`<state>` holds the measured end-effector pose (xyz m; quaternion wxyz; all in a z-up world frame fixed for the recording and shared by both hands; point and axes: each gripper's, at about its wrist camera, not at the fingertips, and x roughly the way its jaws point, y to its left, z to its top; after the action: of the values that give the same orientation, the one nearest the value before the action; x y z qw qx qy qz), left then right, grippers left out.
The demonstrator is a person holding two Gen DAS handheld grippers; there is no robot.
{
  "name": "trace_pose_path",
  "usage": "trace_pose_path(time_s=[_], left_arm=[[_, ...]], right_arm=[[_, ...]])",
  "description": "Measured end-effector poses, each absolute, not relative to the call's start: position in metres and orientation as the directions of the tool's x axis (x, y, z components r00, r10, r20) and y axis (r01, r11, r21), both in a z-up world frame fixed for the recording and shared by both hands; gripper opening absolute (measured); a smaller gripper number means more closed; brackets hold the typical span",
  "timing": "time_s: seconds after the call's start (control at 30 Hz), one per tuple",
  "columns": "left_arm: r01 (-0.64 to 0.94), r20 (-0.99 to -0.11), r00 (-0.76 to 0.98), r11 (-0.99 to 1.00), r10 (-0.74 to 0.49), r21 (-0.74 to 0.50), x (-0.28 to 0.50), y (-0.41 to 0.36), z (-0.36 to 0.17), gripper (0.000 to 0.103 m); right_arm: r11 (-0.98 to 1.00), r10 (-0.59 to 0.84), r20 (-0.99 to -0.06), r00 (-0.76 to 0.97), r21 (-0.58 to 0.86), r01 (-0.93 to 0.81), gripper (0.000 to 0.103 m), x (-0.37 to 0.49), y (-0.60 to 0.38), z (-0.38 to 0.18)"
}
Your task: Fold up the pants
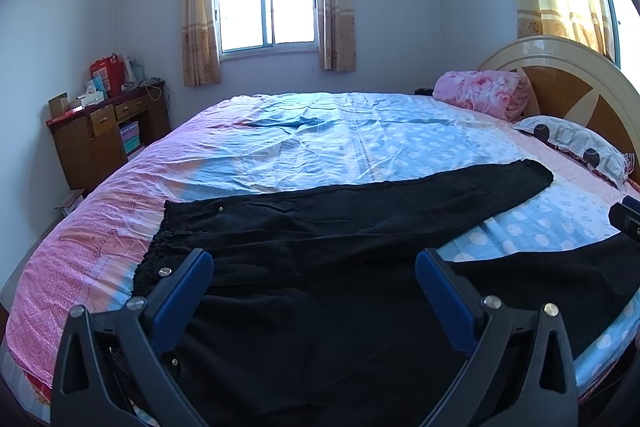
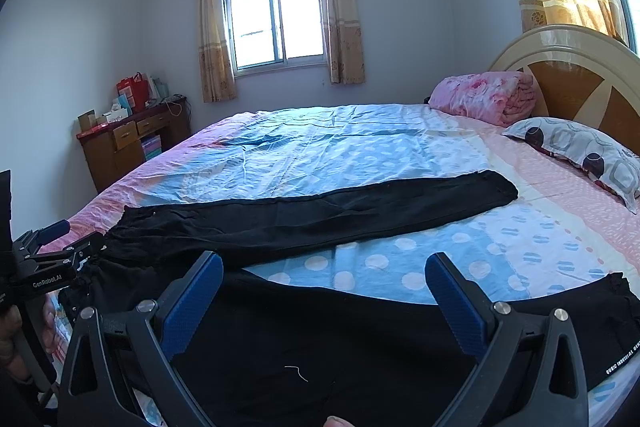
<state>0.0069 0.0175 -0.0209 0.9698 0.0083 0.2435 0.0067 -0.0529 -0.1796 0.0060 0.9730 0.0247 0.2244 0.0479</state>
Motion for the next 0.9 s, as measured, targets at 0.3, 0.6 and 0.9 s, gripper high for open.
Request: trace_pose_path(time_s=[0.3,0.6,0.9], left_arm=[[-0.011,-0.47,0.882,1.0,0.017,0.016,0.007,0.022,-0.022,0.103],[-0.014,-0.468,0.884,1.0,0.018,0.012,0.006,0.028,-0.023,0.103],[-0.016,-0.468,0.883,1.0,0.02,0.014,0.006,0.028,-0.023,0.103]], right_arm=[[0.994,0.105,-0.441,0.892,0.068,-0.084,0.102,-0.053,-0.177,0.006],[0.994,0.112,-0.446,0.888,0.07,-0.09,0.102,-0.051,-0.177,0.007],[0.993,0.115,-0.45,0.885,0.072,-0.093,0.102,-0.05,-0.176,0.006]])
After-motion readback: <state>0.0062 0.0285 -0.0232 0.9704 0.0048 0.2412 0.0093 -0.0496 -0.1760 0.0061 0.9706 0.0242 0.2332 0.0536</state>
